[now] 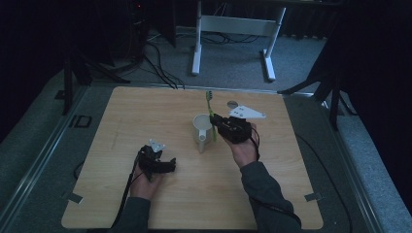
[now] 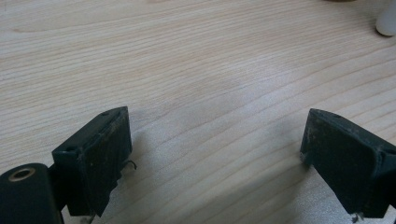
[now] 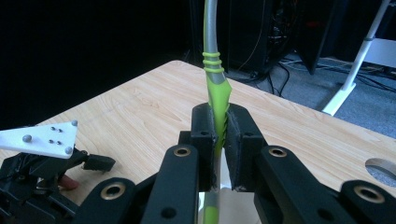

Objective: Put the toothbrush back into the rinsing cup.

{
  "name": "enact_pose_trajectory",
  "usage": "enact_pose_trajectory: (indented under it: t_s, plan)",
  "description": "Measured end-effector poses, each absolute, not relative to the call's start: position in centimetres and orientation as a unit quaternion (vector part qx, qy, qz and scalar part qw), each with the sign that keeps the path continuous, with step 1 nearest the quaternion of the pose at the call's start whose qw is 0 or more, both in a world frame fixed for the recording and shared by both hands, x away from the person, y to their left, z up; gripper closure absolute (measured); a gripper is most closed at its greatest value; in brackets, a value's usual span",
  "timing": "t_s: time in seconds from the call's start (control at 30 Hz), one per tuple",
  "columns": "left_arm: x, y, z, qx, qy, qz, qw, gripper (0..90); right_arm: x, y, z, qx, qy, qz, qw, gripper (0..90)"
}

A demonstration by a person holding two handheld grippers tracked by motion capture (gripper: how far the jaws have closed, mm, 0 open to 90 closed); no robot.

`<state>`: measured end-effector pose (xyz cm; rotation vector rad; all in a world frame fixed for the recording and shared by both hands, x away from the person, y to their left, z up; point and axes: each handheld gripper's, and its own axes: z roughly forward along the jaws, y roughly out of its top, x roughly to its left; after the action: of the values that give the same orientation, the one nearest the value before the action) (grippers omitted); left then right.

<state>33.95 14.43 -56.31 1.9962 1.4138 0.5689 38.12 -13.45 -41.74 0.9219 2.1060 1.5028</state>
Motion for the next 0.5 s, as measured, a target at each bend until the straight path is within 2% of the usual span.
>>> enact_pose_trajectory:
  t_s: [0.5]
  plan:
    - [33.95, 14.43, -56.31, 0.756, 0.535, 0.215, 0.31, 9.2, 38.46, -12.42, -41.76, 0.319, 0.749, 0.548, 0.192, 82.2]
